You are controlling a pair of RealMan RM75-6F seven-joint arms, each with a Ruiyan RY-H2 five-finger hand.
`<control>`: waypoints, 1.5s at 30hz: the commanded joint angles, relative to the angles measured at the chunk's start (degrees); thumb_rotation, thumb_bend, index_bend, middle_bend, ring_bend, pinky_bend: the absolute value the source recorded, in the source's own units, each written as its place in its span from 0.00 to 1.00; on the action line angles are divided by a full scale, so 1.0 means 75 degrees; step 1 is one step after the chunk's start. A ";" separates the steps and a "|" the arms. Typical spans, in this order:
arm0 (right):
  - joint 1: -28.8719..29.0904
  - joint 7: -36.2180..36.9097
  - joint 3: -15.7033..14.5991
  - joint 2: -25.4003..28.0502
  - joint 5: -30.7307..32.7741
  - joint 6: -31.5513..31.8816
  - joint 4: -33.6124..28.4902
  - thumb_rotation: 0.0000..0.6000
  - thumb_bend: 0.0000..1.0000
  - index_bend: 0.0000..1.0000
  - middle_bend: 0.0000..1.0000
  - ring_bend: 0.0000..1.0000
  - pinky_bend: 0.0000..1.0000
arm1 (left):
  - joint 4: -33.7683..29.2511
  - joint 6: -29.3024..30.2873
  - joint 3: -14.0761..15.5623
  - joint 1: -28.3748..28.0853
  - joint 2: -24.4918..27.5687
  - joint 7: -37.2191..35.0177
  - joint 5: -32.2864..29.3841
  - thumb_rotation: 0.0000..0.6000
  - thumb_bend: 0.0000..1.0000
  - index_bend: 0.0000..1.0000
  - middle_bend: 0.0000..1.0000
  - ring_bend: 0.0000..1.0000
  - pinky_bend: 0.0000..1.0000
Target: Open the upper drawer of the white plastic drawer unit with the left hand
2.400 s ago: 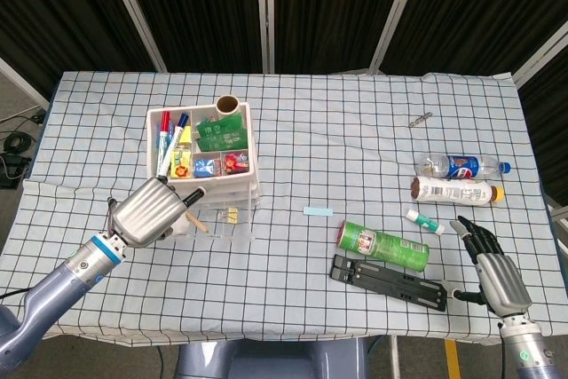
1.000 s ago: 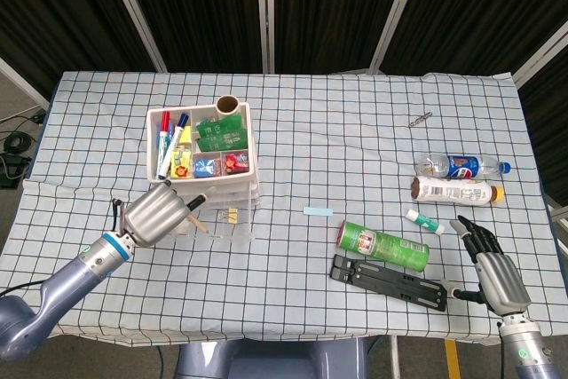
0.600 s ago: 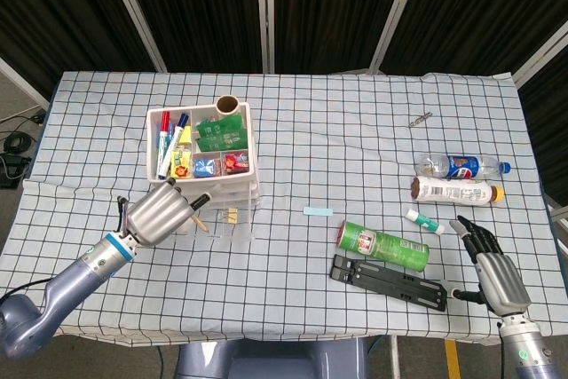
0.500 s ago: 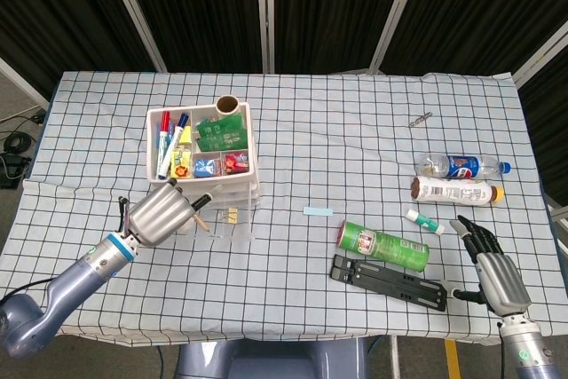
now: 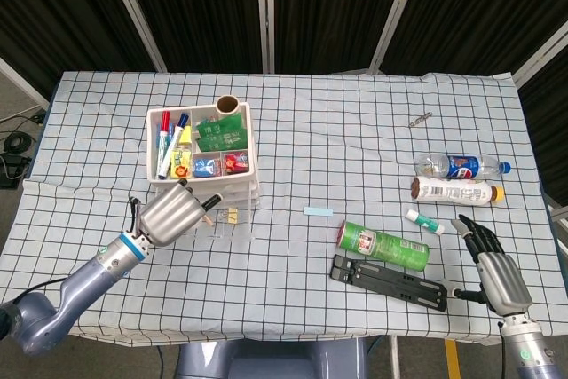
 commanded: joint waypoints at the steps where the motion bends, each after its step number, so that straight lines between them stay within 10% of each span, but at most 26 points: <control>1: 0.0000 0.0007 -0.0002 0.0003 -0.0004 0.0000 -0.0002 1.00 0.11 0.02 0.00 0.00 0.00 | -0.0009 0.0033 -0.0050 -0.0022 -0.0089 0.0075 -0.0077 1.00 0.00 0.04 0.83 0.72 0.60; 28: 0.0005 -0.0039 -0.0017 -0.0023 -0.0019 -0.0010 0.0005 1.00 0.11 0.02 0.00 0.00 0.00 | -0.0187 -0.0048 0.0003 -0.0169 0.0349 -0.0519 0.0195 1.00 0.00 0.23 0.83 0.72 0.60; 37: 0.0002 -0.0070 -0.0022 -0.0037 -0.0023 -0.0004 -0.0001 1.00 0.11 0.02 0.00 0.00 0.00 | -0.0148 -0.0132 0.0137 -0.0273 0.0672 -0.1020 0.0857 1.00 0.00 0.53 0.88 0.77 0.64; 45: 0.0004 -0.0068 -0.0021 -0.0043 -0.0020 -0.0005 0.0008 1.00 0.11 0.02 0.00 0.00 0.00 | -0.0178 -0.0465 0.0179 -0.0334 0.0770 -0.0841 0.0692 1.00 0.00 0.58 0.89 0.77 0.64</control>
